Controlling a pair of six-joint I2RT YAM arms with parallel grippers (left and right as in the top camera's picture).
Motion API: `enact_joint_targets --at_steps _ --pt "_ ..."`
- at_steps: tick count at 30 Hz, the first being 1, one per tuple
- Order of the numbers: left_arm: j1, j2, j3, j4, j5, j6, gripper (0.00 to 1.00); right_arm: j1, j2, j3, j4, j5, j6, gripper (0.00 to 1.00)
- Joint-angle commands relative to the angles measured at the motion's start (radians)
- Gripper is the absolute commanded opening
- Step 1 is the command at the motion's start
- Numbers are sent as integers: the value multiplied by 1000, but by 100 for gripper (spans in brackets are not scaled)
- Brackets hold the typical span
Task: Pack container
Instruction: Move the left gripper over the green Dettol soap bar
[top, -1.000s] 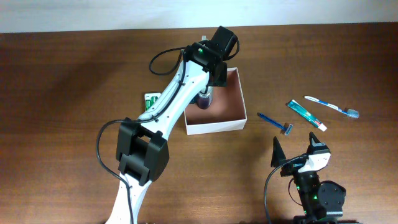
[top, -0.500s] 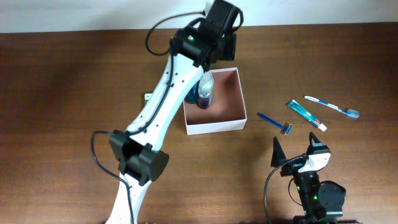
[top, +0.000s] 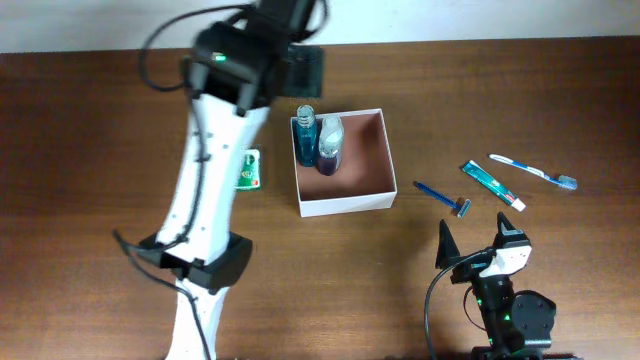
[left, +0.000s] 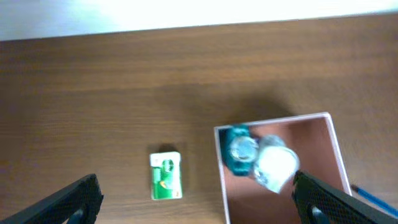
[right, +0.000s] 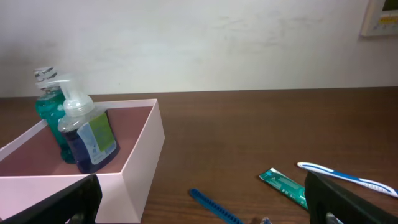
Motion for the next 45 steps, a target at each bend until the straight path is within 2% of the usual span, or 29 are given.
enact_joint_targets --at_steps 1,6,8,16,22,37,45 --pt "56 -36 16 -4 40 26 99 -5 -8 -5 -5 8 -7 98" --pt "105 -37 -56 -4 191 52 99 -5 -8 -5 -5 9 -7 99" --pt "113 -37 -120 -4 192 84 99 -5 -8 -5 -5 8 -7 99" --pt "153 -36 -422 -4 184 76 99 -5 -8 -5 -5 8 -7 99" --pt "206 -36 -575 18 185 74 99 -5 -8 -5 -6 8 -7 99" --pt "243 -36 -1007 325 226 75 99 -5 -8 -5 -5 8 -7 99" --pt "270 -36 -1152 476 278 26 99 -5 -8 -5 -6 8 -7 99"
